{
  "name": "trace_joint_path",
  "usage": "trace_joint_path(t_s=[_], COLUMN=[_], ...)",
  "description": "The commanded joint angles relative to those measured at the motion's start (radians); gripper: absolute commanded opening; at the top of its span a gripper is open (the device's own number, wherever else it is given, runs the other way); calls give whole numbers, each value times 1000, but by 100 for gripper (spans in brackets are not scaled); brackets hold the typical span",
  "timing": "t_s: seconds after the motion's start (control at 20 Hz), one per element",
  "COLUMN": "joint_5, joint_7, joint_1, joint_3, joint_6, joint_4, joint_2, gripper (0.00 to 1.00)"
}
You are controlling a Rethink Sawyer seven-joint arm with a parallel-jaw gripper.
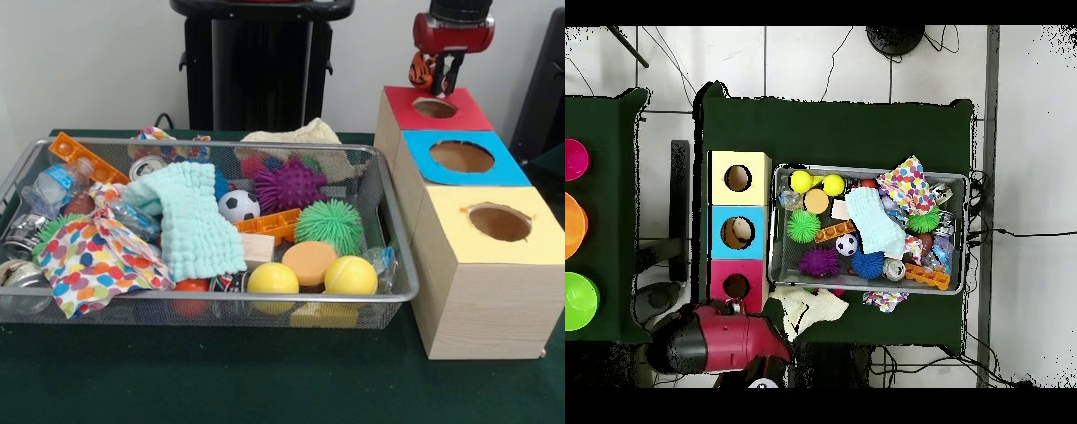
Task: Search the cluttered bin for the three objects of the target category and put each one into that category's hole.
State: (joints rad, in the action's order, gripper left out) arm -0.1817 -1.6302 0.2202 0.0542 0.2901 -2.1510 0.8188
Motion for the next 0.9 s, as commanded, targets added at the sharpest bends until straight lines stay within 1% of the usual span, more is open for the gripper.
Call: trace_joint_path(t_s=[0.05,0.35,0.45,0.55,0.65,0.9], joint_5=[-46,-44,-31,-2,24,53], joint_7=[-188,-192,-179,-172,-163,-134], joint_1=[-49,-61,-55,-35,-31,-52], joint_3=[-25,-30,-15,22,42,54], joint_6=[3,35,103,231,342,527], joint_4=[172,201,249,323,373,426], joint_2=[-161,-156,-147,-122,-91,-28], gripper=[0,0,0,0,0,0])
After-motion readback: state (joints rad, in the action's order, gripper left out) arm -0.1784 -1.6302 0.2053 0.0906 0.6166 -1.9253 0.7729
